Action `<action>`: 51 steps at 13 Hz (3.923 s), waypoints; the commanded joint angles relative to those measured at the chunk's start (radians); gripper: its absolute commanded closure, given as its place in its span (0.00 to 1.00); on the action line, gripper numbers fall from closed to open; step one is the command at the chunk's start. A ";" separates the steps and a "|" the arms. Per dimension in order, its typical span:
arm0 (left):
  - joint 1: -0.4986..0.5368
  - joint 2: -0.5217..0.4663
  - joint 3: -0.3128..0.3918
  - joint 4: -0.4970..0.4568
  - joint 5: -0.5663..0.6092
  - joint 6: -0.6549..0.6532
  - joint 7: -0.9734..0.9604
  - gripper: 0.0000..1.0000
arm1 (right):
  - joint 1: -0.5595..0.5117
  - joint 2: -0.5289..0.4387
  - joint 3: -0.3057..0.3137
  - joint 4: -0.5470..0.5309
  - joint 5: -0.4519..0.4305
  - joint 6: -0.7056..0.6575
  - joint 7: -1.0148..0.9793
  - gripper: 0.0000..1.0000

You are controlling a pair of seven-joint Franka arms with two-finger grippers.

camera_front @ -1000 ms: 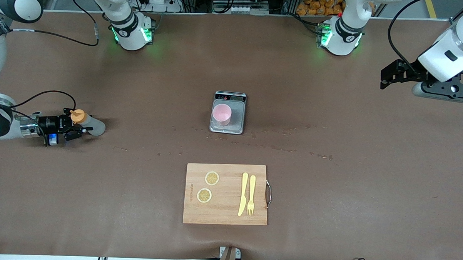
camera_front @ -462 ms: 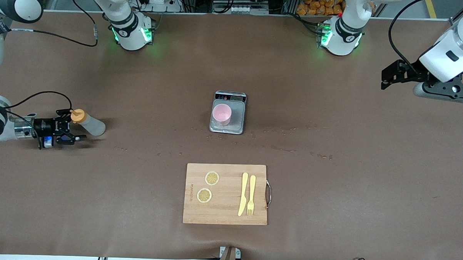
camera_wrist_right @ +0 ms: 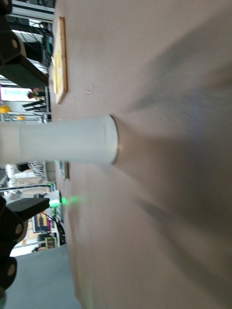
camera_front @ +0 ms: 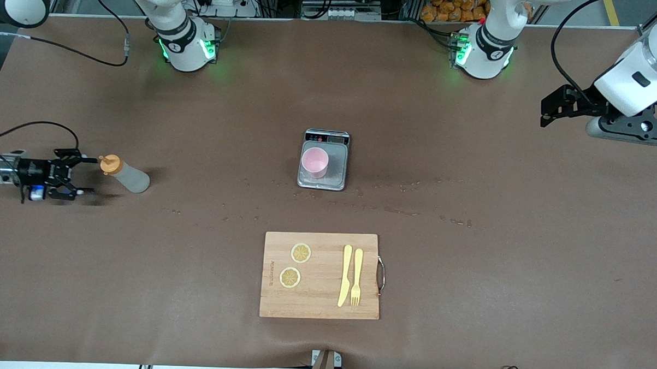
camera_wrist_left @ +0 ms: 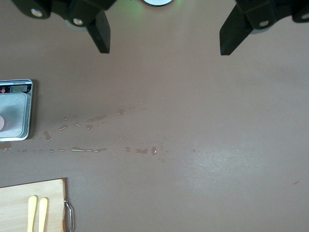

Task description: Add sauce to pink cup with both arms

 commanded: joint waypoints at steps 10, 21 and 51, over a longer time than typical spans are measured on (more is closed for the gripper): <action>0.005 0.007 -0.005 0.013 -0.015 0.001 -0.021 0.00 | 0.275 -0.091 0.030 0.343 -0.170 -0.276 0.029 0.00; 0.007 0.007 -0.001 0.013 -0.009 0.004 -0.010 0.00 | 0.719 -0.338 -0.077 0.309 -0.333 -0.297 0.019 0.00; 0.027 -0.007 -0.004 0.010 -0.006 -0.002 -0.008 0.00 | 0.681 -0.854 -0.016 -0.123 -0.571 0.166 -0.608 0.00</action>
